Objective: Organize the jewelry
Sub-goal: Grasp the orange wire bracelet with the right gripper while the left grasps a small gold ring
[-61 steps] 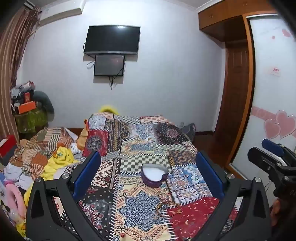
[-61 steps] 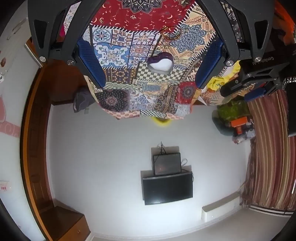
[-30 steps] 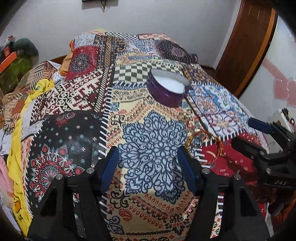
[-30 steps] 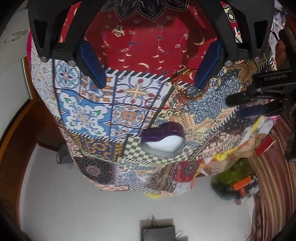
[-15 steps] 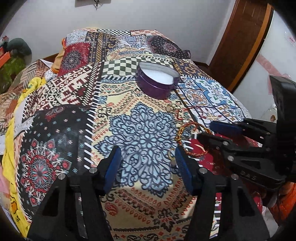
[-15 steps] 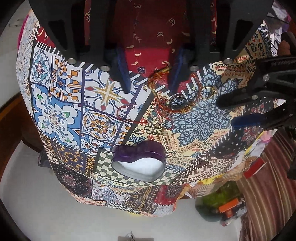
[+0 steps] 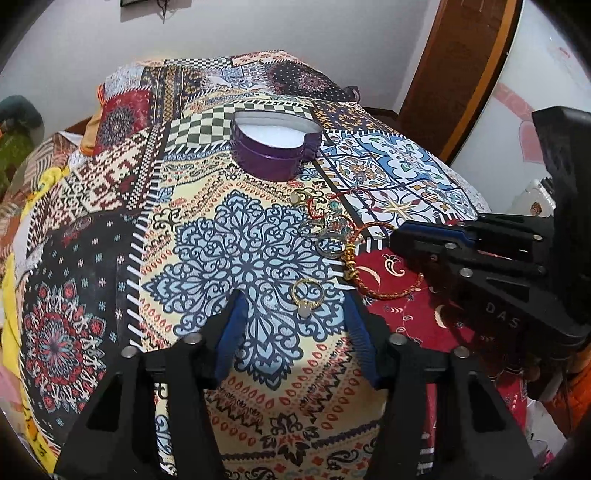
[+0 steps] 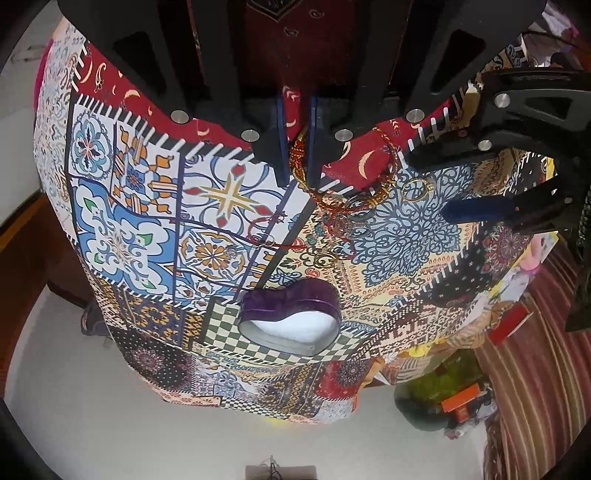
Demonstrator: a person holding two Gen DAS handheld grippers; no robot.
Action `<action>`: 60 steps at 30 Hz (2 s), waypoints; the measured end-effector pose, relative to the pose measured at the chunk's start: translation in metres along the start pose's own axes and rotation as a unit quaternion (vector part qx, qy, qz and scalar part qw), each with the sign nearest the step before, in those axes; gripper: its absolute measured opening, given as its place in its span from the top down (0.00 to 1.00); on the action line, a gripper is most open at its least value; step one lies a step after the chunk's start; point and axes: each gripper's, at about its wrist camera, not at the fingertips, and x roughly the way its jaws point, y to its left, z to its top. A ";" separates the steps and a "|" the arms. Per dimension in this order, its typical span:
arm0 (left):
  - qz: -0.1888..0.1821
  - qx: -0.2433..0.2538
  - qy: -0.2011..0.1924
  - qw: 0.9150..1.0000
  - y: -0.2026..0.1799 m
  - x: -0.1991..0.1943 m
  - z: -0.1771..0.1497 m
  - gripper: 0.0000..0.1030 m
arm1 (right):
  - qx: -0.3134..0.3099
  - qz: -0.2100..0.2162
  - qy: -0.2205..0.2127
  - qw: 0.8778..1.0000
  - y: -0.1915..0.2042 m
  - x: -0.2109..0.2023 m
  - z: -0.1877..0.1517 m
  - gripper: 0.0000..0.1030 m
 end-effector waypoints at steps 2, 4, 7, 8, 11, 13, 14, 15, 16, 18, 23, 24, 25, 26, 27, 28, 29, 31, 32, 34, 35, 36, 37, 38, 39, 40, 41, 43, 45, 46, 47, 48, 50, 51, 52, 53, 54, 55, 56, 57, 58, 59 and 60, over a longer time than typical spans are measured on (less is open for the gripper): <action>-0.007 -0.001 0.001 1.000 0.001 0.002 0.001 0.65 | 0.008 0.002 -0.004 1.000 -0.002 -0.002 -0.001 0.92; -0.014 -0.003 0.002 1.000 0.003 0.004 0.002 0.70 | 0.012 0.002 -0.008 1.000 -0.005 -0.004 -0.001 0.92; -0.020 0.001 0.003 1.000 0.001 0.006 0.002 0.84 | 0.018 0.002 -0.015 1.000 -0.007 -0.008 -0.001 0.92; -0.026 0.000 0.003 1.000 0.000 0.006 0.001 0.85 | 0.019 0.003 -0.017 1.000 -0.007 -0.009 -0.001 0.93; -0.028 -0.002 0.001 1.000 -0.003 0.006 0.001 0.86 | 0.022 0.004 -0.024 0.999 -0.008 -0.013 0.000 0.93; -0.024 -0.002 -0.004 1.000 -0.005 0.003 0.002 0.94 | 0.023 0.002 -0.030 0.999 -0.008 -0.017 0.000 0.93; -0.028 -0.004 -0.006 1.000 -0.005 0.001 0.003 0.95 | 0.023 0.003 -0.033 0.999 -0.008 -0.020 0.001 0.93; -0.030 -0.006 -0.009 1.000 -0.005 -0.001 0.004 0.96 | 0.024 0.003 -0.036 0.999 -0.008 -0.022 0.002 0.93; -0.027 -0.004 -0.014 1.000 -0.006 -0.003 0.005 0.99 | 0.024 0.002 -0.040 0.999 -0.008 -0.024 0.003 0.93; -0.018 0.001 -0.021 1.000 -0.008 -0.007 0.007 0.99 | 0.025 0.002 -0.046 0.999 -0.008 -0.028 0.005 0.93; -0.010 0.003 -0.034 0.999 -0.008 -0.018 0.011 1.00 | 0.027 0.002 -0.061 0.998 -0.006 -0.036 0.010 0.93; -0.006 0.003 -0.033 0.999 -0.008 -0.018 0.011 1.00 | 0.027 0.001 -0.063 0.998 -0.005 -0.038 0.010 0.93; -0.003 0.002 -0.030 1.000 -0.008 -0.018 0.011 0.98 | 0.026 0.001 -0.065 0.998 -0.005 -0.040 0.010 0.93; 0.000 0.002 -0.024 1.000 -0.007 -0.016 0.010 0.96 | 0.026 0.002 -0.067 0.997 -0.004 -0.041 0.010 0.93; 0.000 0.001 -0.016 1.000 -0.006 -0.015 0.010 0.89 | 0.027 0.002 -0.068 0.997 -0.004 -0.042 0.010 0.93; -0.003 -0.002 -0.008 1.000 -0.005 -0.013 0.009 0.75 | 0.027 0.002 -0.068 0.997 -0.005 -0.042 0.010 0.93; -0.013 -0.009 0.001 1.000 -0.004 -0.011 0.007 0.69 | 0.028 0.004 -0.068 0.997 -0.005 -0.042 0.009 0.93; -0.031 -0.020 0.004 0.999 -0.003 -0.009 0.004 0.62 | 0.032 0.010 -0.068 0.997 -0.006 -0.042 0.008 0.92; -0.033 -0.020 0.008 0.999 -0.004 -0.007 0.002 0.62 | 0.034 0.013 -0.068 0.997 -0.007 -0.042 0.007 0.92; -0.026 -0.018 0.014 0.999 -0.007 -0.001 0.001 0.62 | 0.038 0.015 -0.067 0.997 -0.009 -0.042 0.005 0.92; -0.025 -0.020 0.015 0.999 -0.007 0.001 0.000 0.62 | 0.039 0.013 -0.067 0.997 -0.010 -0.042 0.004 0.92; -0.025 -0.022 0.012 0.999 -0.006 0.002 -0.001 0.62 | 0.039 0.013 -0.066 0.997 -0.010 -0.042 0.004 0.92; -0.025 -0.024 0.009 0.999 -0.006 0.004 -0.001 0.62 | 0.039 0.013 -0.067 0.997 -0.010 -0.042 0.003 0.92; -0.023 -0.024 0.007 0.999 -0.006 0.005 0.000 0.62 | 0.039 0.012 -0.067 0.997 -0.010 -0.043 0.002 0.92; -0.021 -0.022 0.005 1.000 -0.006 0.007 0.000 0.63 | 0.038 0.011 -0.068 0.997 -0.009 -0.045 0.002 0.92; -0.015 -0.019 0.002 1.000 -0.007 0.009 0.000 0.67 | 0.036 0.009 -0.069 0.997 -0.009 -0.045 0.002 0.92; -0.007 -0.012 0.000 1.000 -0.008 0.011 0.000 0.69 | 0.036 0.008 -0.070 0.997 -0.009 -0.046 0.002 0.92; 0.005 0.005 -0.002 1.000 -0.013 0.014 0.000 0.80 | 0.037 0.009 -0.071 0.997 -0.009 -0.046 0.002 0.92; 0.011 0.017 -0.003 1.000 -0.016 0.015 0.001 0.85 | 0.037 0.008 -0.071 0.997 -0.009 -0.046 0.003 0.92; 0.012 0.021 -0.003 1.000 -0.017 0.014 0.001 0.86 | 0.038 0.008 -0.072 0.997 -0.009 -0.046 0.003 0.92; 0.012 0.022 -0.003 1.000 -0.017 0.014 0.002 0.86 | 0.038 0.008 -0.072 0.997 -0.009 -0.046 0.003 0.92; 0.010 0.021 -0.004 1.000 -0.017 0.013 0.002 0.87 | 0.038 0.009 -0.073 0.997 -0.009 -0.047 0.003 0.92; 0.004 0.014 -0.009 1.000 -0.014 0.010 0.003 0.93 | 0.038 0.010 -0.073 0.997 -0.008 -0.047 0.003 0.92; 0.001 0.011 -0.009 1.000 -0.012 0.008 0.004 0.93 | 0.037 0.009 -0.073 0.997 -0.008 -0.048 0.003 0.92; 0.001 0.010 -0.010 1.000 -0.011 0.007 0.005 0.93 | 0.036 0.007 -0.074 0.997 -0.008 -0.048 0.004 0.92; 0.003 0.010 -0.015 1.000 -0.012 0.005 0.007 0.93 | 0.034 0.007 -0.075 0.997 -0.008 -0.047 0.004 0.92; 0.004 0.014 -0.021 1.000 -0.012 0.003 0.007 0.93 | 0.033 0.006 -0.075 0.997 -0.007 -0.047 0.005 0.92; 0.004 0.015 -0.025 1.000 -0.012 0.001 0.008 0.93 | 0.033 0.005 -0.075 0.997 -0.007 -0.047 0.006 0.92; 0.005 0.015 -0.030 0.999 -0.012 -0.001 0.009 0.93 | 0.032 0.005 -0.076 0.997 -0.008 -0.047 0.007 0.92; 0.005 0.015 -0.033 0.999 -0.012 -0.004 0.011 0.93 | 0.031 0.005 -0.077 0.997 -0.008 -0.047 0.008 0.92; 0.005 0.015 -0.036 0.999 -0.012 -0.005 0.012 0.93 | 0.031 0.004 -0.079 0.996 -0.009 -0.047 0.009 0.92; 0.006 0.015 -0.040 0.999 -0.012 -0.008 0.014 0.93 | 0.030 0.004 -0.080 0.996 -0.008 -0.047 0.010 0.92; 0.007 0.015 -0.044 0.999 -0.011 -0.011 0.016 0.93 | 0.030 0.002 -0.081 0.996 -0.009 -0.047 0.011 0.92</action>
